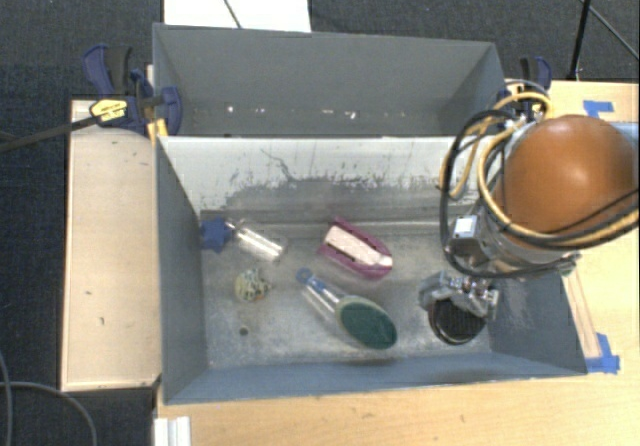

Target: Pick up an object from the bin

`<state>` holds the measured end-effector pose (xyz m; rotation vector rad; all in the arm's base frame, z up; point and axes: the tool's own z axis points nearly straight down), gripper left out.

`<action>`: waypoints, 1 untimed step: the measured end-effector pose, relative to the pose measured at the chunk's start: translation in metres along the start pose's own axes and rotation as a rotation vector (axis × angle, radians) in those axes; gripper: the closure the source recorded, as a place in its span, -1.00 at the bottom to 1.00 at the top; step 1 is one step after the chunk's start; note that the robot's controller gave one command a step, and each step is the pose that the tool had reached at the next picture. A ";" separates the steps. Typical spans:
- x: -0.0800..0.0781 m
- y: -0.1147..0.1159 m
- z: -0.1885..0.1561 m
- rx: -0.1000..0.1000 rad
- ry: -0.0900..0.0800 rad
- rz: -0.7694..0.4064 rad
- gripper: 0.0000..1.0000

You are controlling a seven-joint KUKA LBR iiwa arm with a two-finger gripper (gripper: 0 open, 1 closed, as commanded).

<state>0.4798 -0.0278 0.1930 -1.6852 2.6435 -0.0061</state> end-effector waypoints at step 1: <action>-0.003 -0.017 -0.118 0.000 0.000 -0.320 1.00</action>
Offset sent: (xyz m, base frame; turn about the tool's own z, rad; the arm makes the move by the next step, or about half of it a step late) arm 0.0146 -0.0043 0.1153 -0.3222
